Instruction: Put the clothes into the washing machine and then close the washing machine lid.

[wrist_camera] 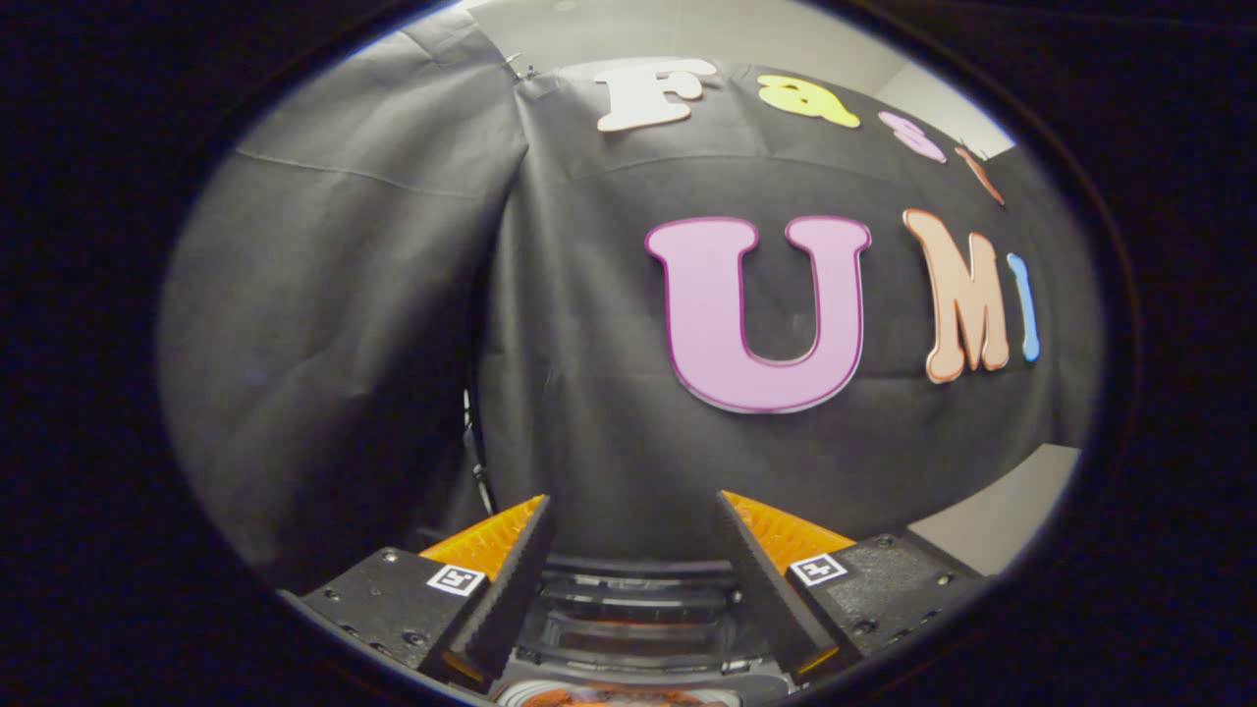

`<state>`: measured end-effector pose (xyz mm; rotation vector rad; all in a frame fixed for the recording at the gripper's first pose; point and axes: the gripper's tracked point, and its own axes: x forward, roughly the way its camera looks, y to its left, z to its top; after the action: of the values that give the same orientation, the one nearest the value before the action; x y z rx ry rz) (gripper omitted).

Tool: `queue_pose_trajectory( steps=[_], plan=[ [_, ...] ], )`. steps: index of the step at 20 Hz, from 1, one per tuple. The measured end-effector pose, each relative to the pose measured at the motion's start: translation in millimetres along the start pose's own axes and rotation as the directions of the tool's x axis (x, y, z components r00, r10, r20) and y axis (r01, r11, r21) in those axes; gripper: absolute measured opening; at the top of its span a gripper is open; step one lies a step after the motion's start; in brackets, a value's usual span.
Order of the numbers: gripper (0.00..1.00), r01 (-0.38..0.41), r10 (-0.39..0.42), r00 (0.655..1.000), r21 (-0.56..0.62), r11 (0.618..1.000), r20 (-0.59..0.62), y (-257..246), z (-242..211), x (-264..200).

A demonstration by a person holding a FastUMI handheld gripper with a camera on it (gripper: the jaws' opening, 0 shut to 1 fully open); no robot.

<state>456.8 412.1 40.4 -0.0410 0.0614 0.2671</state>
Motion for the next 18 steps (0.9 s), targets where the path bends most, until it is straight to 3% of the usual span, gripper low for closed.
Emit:
queue_pose_trajectory(
  steps=[4, 7, 11, 14, 18],
  plan=[
    [0.97, 0.014, -0.015, 1.0, 0.041, 0.999, 0.025, 3, -11, 27],
    [0.97, 0.045, -0.044, 0.999, 0.061, 0.997, -0.026, -2, -33, 42],
    [0.97, 0.094, -0.097, 0.99, -0.035, 0.995, -0.099, -14, -66, 51],
    [0.97, 0.098, -0.091, 0.99, 0.066, 0.993, -0.107, -16, -74, 47],
    [0.96, 0.062, -0.057, 0.992, 0.043, 0.997, -0.117, -11, -72, 44]
  ],
)
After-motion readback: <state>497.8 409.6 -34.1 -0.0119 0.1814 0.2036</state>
